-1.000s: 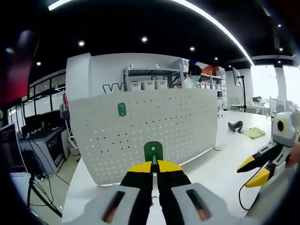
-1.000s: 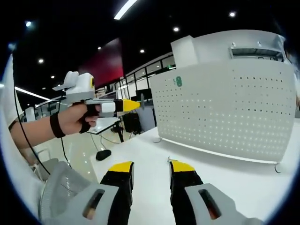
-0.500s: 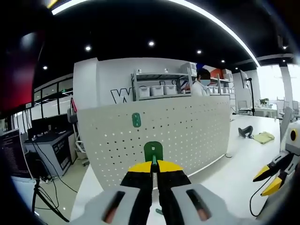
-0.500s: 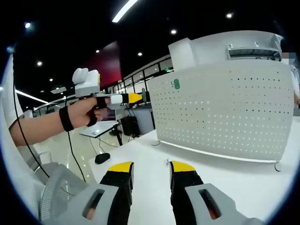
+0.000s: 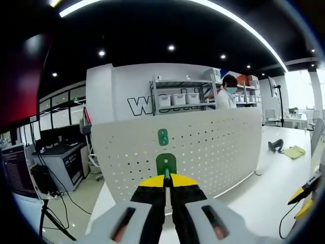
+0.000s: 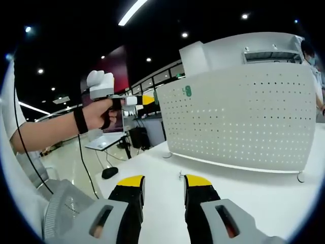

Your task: Insert the hook assembly into the mounting plate slot until the hook locks in place.

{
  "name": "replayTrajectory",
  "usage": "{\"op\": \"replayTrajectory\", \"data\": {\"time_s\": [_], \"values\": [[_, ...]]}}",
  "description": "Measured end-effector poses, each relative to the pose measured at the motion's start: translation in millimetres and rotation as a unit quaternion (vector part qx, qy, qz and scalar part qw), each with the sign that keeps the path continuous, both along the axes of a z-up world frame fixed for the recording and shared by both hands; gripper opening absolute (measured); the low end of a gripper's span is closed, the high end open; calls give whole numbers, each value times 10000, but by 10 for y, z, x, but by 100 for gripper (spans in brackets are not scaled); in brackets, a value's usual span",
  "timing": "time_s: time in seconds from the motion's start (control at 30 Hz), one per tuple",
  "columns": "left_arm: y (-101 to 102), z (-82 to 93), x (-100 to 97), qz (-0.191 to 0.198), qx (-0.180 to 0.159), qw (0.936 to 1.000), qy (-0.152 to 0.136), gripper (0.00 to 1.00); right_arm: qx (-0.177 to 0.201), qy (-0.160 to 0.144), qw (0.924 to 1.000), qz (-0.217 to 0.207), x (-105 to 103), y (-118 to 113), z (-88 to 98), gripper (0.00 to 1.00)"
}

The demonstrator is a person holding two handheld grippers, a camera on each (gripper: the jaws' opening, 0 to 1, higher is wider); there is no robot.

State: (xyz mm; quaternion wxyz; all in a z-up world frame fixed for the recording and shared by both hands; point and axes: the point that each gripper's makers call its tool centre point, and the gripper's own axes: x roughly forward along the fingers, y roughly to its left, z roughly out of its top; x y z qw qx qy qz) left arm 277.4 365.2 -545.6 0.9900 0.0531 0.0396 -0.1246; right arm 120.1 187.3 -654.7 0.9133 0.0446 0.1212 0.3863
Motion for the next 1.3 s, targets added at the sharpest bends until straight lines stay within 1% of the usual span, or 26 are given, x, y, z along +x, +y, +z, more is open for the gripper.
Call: {"op": "replayTrajectory", "data": {"time_s": [0.23,0.4,0.43,0.5,0.67,0.93,1.03,1.17,1.3], "values": [[35,-26,102,50,-42,10000,57,2,-10,-25,10000,8,14,10,2,35],[53,12,201,64,17,10000,67,2,-57,-97,9999,-28,24,11,24,37],[64,38,228,91,51,9999,29,2,-64,-92,9999,-19,21,13,23,37],[80,69,275,120,-46,9999,31,2,-99,-79,9999,-3,15,11,7,37],[98,107,391,198,-73,9998,3,2,-133,-30,9999,-26,21,-18,-40,37],[133,153,525,258,-99,9996,-53,2,-118,-25,9999,-44,70,3,-30,37],[151,145,600,298,8,9995,-72,2,-72,27,9999,-75,81,0,-40,38],[168,131,689,317,-29,9995,-33,2,-58,50,9999,-121,83,-14,-55,38],[136,124,771,301,45,9995,-48,2,-45,69,9998,-193,99,-44,-62,38]]}}
